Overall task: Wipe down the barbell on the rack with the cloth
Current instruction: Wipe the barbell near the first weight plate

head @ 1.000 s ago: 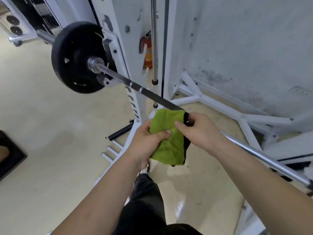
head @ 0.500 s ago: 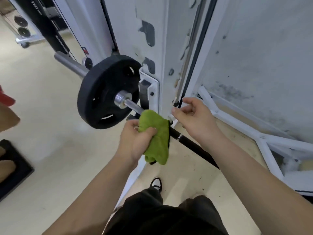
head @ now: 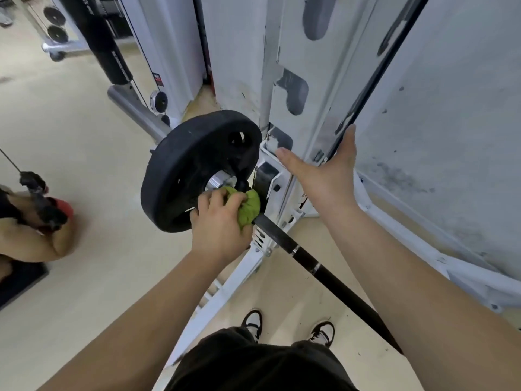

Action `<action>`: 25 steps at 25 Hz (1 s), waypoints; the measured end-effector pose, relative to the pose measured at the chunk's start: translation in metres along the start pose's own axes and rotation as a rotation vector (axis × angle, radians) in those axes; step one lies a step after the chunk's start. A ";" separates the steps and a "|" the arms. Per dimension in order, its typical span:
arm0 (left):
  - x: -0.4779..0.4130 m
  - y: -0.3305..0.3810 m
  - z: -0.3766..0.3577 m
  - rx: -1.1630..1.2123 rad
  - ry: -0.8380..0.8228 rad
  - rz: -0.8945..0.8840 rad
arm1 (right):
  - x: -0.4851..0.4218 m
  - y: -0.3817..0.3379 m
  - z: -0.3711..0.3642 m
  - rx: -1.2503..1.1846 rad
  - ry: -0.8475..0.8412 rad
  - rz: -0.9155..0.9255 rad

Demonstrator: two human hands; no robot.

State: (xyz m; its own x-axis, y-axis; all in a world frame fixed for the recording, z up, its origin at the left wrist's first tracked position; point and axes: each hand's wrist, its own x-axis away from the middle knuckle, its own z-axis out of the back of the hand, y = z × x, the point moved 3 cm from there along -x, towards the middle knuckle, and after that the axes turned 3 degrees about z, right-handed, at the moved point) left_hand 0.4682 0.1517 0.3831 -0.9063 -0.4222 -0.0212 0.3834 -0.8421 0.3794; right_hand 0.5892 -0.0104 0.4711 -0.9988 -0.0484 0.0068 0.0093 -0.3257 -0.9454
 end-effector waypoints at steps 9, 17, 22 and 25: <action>0.013 0.019 0.002 -0.244 -0.053 -0.236 | -0.010 0.009 -0.005 0.142 0.041 0.052; 0.003 0.022 0.013 -0.293 -0.137 -0.061 | -0.007 0.008 -0.006 0.129 0.049 0.063; 0.006 0.008 0.014 -0.276 -0.114 -0.346 | -0.006 0.011 -0.007 0.115 0.035 0.049; -0.007 0.006 0.021 -0.214 -0.070 -0.023 | 0.004 0.012 -0.011 0.081 -0.003 0.013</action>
State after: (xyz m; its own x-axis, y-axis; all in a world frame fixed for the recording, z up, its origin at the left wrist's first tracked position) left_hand 0.4731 0.1565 0.4049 -0.9225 -0.3839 0.0392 0.3846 -0.9064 0.1745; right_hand 0.5850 -0.0042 0.4567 -0.9984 -0.0560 -0.0045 0.0265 -0.4003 -0.9160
